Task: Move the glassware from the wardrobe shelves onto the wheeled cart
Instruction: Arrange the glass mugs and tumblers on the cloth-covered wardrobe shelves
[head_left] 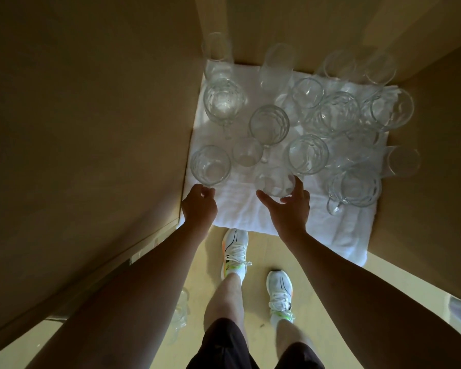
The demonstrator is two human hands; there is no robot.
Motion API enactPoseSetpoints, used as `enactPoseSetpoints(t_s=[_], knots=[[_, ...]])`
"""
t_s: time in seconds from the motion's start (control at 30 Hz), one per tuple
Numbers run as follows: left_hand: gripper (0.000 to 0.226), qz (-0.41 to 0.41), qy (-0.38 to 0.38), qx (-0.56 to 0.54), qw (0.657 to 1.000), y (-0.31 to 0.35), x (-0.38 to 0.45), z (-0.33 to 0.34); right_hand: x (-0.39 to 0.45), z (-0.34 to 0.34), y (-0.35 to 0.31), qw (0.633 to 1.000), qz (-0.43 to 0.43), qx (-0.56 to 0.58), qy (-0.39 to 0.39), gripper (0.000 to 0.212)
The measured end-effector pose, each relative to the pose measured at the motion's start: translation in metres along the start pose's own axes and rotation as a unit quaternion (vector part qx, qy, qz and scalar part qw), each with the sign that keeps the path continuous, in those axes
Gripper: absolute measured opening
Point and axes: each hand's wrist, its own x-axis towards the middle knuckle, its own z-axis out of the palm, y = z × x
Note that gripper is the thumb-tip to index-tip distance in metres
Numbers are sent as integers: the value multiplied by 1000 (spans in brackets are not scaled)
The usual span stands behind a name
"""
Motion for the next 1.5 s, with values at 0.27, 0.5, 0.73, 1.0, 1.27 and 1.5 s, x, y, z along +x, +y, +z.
enactPoseSetpoints(t_s=[0.27, 0.5, 0.73, 1.0, 1.27, 1.5], knots=[[12, -27, -7, -7, 1000, -7, -39, -23, -27, -23, -8, 999, -32, -6, -13, 91], [9, 23, 8, -45, 999, 20, -96, -54, -53, -63, -39, 997, -70, 28, -23, 89], [15, 75, 19, -83, 994, 63, -169, -100, -91, -128, -84, 986, -157, 58, -1, 69], [12, 182, 72, -129, 972, 112, -267, -159, -140, -210, -145, 965, -249, 86, 9, 72], [24, 245, 152, -119, 950, 147, -361, -230, -212, -282, -207, 922, -352, 161, 12, 86], [19, 328, 200, -151, 911, 158, -428, -291, -280, -328, -247, 885, -401, 235, 24, 69]])
